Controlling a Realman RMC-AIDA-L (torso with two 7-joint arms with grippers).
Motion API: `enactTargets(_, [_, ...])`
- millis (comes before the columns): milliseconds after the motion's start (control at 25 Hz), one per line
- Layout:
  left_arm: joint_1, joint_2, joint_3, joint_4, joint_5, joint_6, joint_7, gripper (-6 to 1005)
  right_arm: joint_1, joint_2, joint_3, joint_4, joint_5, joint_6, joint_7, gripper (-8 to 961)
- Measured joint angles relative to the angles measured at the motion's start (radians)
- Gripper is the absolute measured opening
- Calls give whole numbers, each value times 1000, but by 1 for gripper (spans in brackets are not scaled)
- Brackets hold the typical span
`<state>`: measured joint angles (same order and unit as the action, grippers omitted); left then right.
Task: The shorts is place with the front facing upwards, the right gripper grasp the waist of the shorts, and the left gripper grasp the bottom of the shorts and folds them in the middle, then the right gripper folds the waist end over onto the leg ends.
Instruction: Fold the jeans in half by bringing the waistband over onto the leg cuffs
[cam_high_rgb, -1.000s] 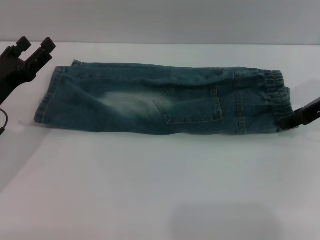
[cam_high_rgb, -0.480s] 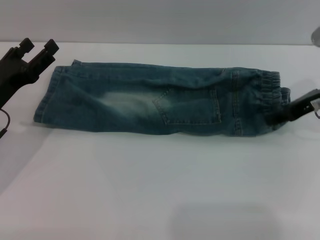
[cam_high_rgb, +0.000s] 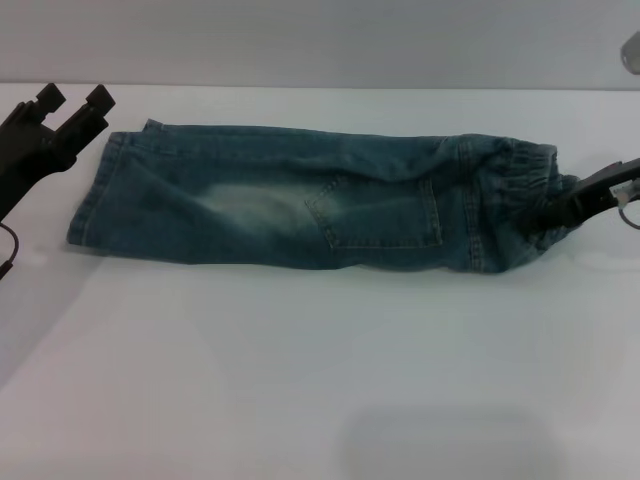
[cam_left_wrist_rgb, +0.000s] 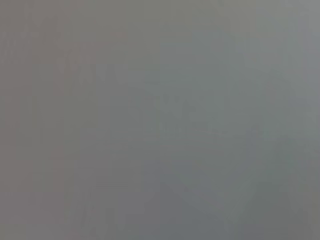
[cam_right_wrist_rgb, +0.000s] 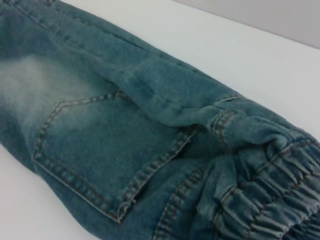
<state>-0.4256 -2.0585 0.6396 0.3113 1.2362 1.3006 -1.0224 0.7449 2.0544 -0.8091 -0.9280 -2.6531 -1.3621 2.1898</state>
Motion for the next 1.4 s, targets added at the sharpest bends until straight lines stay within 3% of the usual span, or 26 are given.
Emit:
enactTargets(800, [-15,-1,0,-11,-2,-29,22,817,-10,10,-23,25,5,68,-31,547])
enactTargets(1240, [-14,-1,0,-13,3,-37,27,818,-13,11,-23,44,27,91,-72,97])
enactTargets(1400, [-17,-1,2,-31,4,-37,51,818,-25,6,-22,32,64,75,-87,3])
